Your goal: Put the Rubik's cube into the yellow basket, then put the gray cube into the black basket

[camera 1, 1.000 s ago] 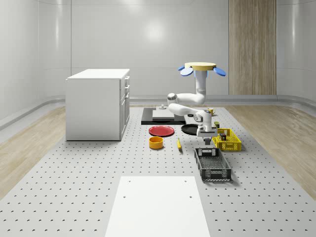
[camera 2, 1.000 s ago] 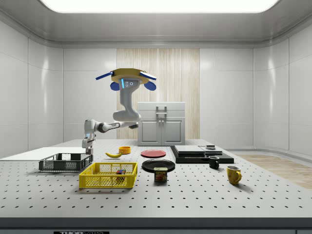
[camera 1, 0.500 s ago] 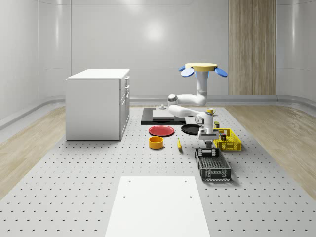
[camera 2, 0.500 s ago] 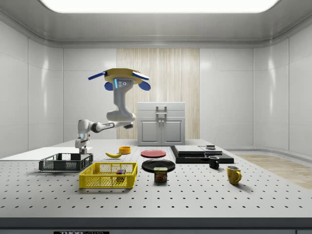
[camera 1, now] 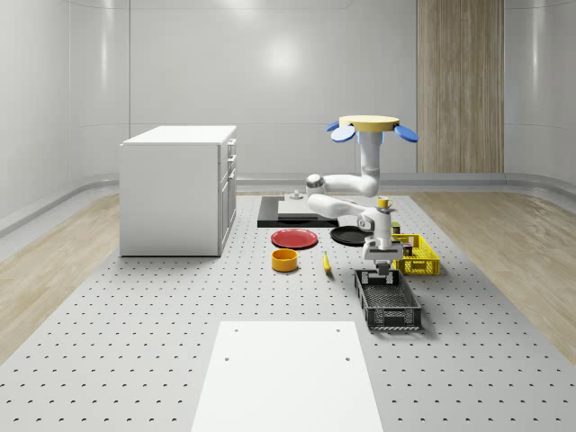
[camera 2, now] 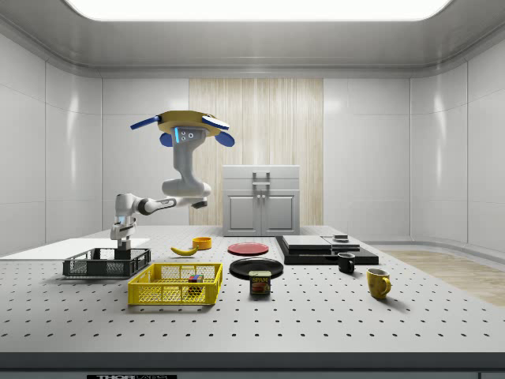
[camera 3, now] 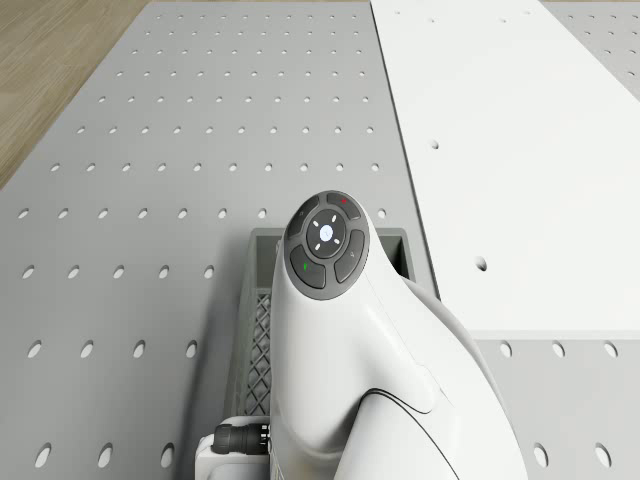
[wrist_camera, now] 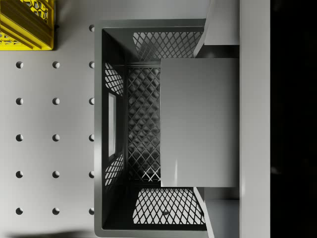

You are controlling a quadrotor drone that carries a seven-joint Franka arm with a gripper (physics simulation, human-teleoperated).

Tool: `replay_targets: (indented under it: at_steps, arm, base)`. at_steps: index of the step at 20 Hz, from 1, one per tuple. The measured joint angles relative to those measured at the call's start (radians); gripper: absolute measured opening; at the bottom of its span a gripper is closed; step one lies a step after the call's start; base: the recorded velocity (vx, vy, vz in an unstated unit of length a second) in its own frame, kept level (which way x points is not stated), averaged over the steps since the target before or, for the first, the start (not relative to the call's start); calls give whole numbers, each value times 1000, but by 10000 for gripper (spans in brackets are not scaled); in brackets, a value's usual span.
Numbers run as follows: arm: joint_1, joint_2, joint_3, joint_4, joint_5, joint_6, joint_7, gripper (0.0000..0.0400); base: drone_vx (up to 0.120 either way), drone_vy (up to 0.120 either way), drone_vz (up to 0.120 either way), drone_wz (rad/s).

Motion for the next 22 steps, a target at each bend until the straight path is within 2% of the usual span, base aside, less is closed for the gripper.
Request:
replay_targets:
  at_steps: [3, 9, 22]
  arm:
    - [0, -1, 0, 0, 0, 1, 0, 250]
    - [-1, -2, -2, 1, -1, 3, 1, 250]
    - [-28, 15, -116, 54, -107, 56, -1, 250]
  base:
    - [107, 0, 0, 0]
    - [0, 0, -113, 0]
    - [0, 0, 0, 0]
